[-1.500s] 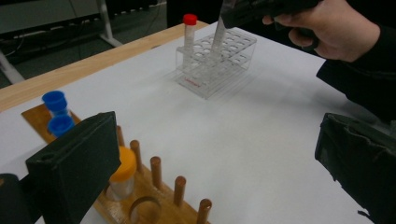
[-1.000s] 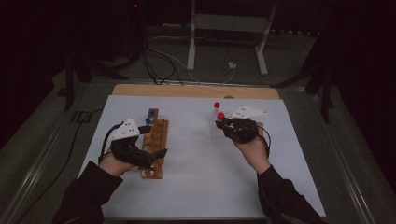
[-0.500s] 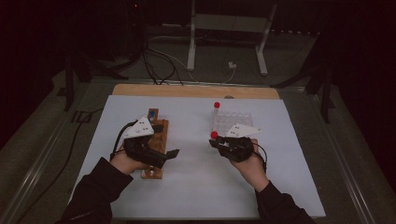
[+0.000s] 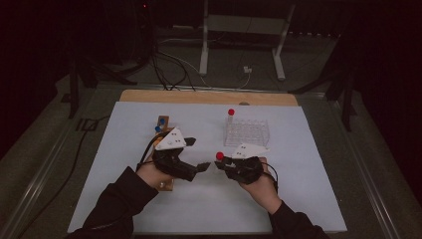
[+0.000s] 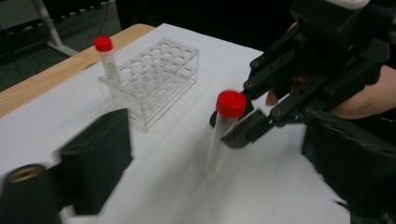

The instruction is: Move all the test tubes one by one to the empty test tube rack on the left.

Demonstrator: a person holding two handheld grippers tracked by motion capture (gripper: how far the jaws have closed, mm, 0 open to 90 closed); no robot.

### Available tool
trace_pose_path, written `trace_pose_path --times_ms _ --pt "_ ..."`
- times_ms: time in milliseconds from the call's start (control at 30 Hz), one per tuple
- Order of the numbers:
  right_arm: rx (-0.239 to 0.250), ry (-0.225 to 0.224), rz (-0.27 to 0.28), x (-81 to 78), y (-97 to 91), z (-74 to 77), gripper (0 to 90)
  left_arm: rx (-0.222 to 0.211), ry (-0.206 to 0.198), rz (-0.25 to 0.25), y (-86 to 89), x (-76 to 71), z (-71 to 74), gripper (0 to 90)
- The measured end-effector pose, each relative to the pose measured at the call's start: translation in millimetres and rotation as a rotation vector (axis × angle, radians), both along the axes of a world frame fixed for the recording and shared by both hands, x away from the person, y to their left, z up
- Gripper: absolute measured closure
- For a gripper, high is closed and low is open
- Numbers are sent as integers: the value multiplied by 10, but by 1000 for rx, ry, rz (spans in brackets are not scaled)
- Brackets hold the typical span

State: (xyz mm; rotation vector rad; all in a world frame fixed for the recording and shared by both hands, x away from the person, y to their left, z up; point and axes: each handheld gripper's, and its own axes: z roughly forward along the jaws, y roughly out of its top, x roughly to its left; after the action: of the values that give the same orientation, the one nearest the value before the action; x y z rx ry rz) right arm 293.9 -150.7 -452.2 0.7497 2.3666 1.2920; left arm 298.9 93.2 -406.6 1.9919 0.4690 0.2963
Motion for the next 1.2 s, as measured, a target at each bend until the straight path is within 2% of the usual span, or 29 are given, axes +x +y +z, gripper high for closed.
trace_pose_path --times_ms 167,200,233,300,367,433,533,633,733,800,833,933,1133,1167,1200 --pt "2 10 18 -35 57 -9 752 25 -5 -22 -107 -3 -25 276" --pt "2 10 18 -35 57 -9 752 31 -7 -25 -126 -2 -29 276" --pt "0 9 25 -45 74 -11 752 30 -2 -28 -148 -2 -35 334" --pt "-1 11 29 -50 86 -13 752 42 -7 -36 -189 -5 -42 390" --pt "0 9 29 -53 89 -13 753 48 -7 -45 -225 -4 -53 411" --pt "3 7 33 -63 89 0 752 60 -9 -47 -267 5 -79 483" --pt "8 5 33 -73 86 10 752 59 -1 -35 -279 27 -94 533" --pt "9 7 36 -76 83 14 752 44 6 -43 -277 35 -96 573" --pt "10 6 37 -76 81 17 752 75 2 -49 -319 38 -115 609" --pt "11 6 38 -77 80 19 753 78 2 -47 -328 40 -122 620" --pt "12 2 39 -80 79 23 752 83 -1 -52 -337 41 -131 662" --pt "10 5 33 -73 73 19 752 89 -3 -55 -349 42 -135 702" --pt "21 5 35 -67 65 16 747 94 -11 -48 -348 36 -120 718" --pt "23 1 38 -65 65 22 707 101 -17 -44 -336 35 -103 719" --pt "23 1 38 -65 65 22 707 101 -17 -44 -336 35 -103 719"
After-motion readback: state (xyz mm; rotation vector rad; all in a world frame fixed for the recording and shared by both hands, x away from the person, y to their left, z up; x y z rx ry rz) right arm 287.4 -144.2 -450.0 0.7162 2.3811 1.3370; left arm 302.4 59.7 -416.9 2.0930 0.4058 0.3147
